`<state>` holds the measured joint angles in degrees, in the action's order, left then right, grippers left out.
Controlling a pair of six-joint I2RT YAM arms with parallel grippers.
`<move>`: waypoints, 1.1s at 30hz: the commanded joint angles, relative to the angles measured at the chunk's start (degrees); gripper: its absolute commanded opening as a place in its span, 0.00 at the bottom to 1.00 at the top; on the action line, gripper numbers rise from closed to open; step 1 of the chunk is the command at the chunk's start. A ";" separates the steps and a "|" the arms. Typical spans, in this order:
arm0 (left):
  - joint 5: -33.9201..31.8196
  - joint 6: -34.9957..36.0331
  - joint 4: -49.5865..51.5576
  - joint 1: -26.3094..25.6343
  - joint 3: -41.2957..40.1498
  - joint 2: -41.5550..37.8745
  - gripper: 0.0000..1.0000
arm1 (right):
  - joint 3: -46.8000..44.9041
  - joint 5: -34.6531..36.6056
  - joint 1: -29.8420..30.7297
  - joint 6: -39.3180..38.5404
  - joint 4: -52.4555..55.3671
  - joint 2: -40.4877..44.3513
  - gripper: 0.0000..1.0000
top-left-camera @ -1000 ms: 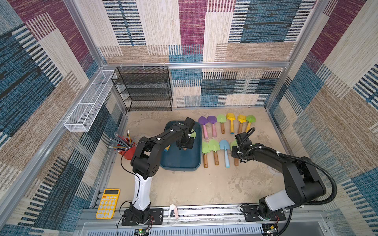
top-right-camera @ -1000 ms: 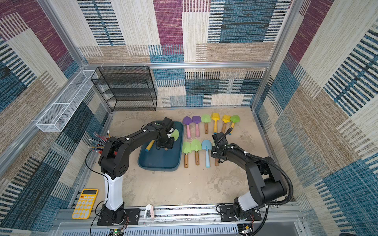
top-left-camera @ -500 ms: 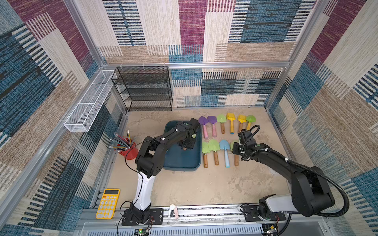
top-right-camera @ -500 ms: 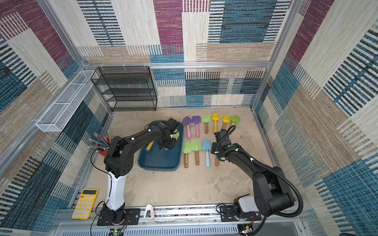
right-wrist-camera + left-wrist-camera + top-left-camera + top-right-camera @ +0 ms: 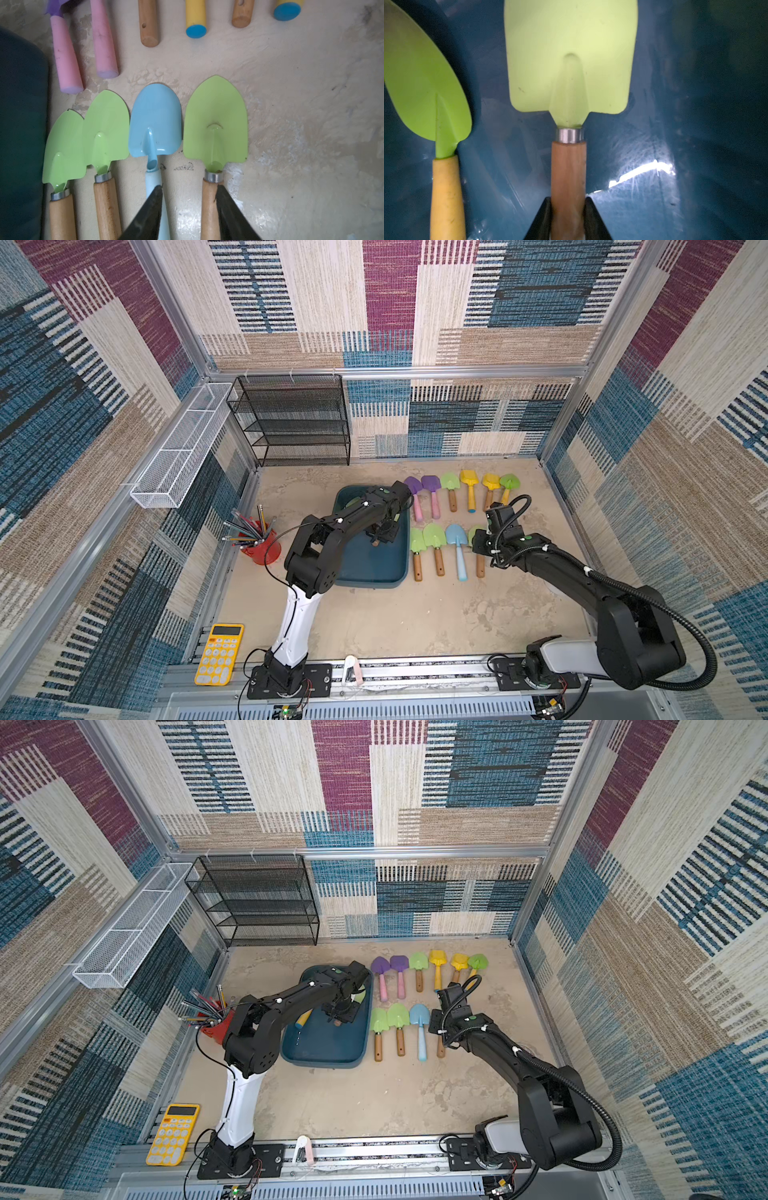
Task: Take the shovel out of the storage box
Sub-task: Pick up the shovel from the storage box.
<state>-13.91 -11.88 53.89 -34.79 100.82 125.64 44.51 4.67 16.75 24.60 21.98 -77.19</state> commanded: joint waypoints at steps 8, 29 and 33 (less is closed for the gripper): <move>-2.15 0.89 2.67 -0.15 1.14 0.90 0.33 | -0.04 -0.96 0.00 -0.09 -2.29 0.56 0.46; -0.56 -2.23 3.39 -0.20 -2.62 -7.53 0.00 | 2.18 -6.49 0.06 0.23 -2.03 5.41 0.46; 2.05 -3.27 3.28 -0.09 -4.74 -11.26 0.00 | 3.20 -11.68 0.31 0.60 -3.60 6.50 0.50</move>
<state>-14.26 -13.28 56.60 -34.96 96.90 116.38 46.94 -2.33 16.82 24.62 20.64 -71.33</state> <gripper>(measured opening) 0.257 0.494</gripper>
